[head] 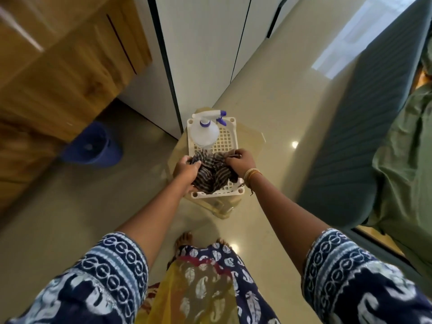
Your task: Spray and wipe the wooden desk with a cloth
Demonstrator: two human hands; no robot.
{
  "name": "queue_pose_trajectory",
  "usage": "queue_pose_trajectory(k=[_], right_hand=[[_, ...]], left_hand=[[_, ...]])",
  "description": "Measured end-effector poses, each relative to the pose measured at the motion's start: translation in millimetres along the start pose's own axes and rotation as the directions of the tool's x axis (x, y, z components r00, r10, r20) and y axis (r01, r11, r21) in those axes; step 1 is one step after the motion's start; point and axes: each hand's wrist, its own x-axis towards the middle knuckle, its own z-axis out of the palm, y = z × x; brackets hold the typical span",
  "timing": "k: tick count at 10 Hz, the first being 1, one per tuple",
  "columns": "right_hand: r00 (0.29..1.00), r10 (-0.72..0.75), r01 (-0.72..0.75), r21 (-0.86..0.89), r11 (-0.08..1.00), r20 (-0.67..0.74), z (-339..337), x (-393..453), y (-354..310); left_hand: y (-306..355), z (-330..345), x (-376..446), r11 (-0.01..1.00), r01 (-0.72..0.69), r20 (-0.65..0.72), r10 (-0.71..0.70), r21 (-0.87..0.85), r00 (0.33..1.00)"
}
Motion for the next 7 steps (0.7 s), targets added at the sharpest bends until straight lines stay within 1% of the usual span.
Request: queue_pose_trajectory(k=[1,2,3,4,5,6,7], right_hand=[[1.0,0.006,-0.005,-0.06,0.998,0.02,7,21,12],[0.998,0.004,0.01,-0.202,0.979,0.069,12,37,28],[0.993,-0.04,0.08,-0.367,0.927,0.115,12,39,34],[0.984,-0.088,0.158,-0.532,0.832,0.155,10,37,36],[0.986,-0.062,0.137,-0.546,0.827,0.153,7,31,31],[0.989,-0.014,0.098,-0.585,0.805,0.146,-4,6,15],[0.991,-0.02,0.098,-0.609,0.787,0.133,-11,-9,3]], left_hand=[[-10,7,17,1.0,-0.001,0.0,0.001,0.029,1.0],[-22,14,34,0.992,-0.028,-0.007,0.029,0.12,1.0],[-28,16,37,0.982,-0.021,-0.015,0.024,0.186,1.0],[-34,13,35,0.95,-0.047,-0.07,0.072,0.31,0.995],[-32,8,30,0.918,-0.09,-0.092,0.135,0.386,0.987],[-23,-4,5,0.889,-0.102,-0.086,0.156,0.447,0.984],[-11,-12,-13,0.879,-0.108,-0.089,0.168,0.465,0.982]])
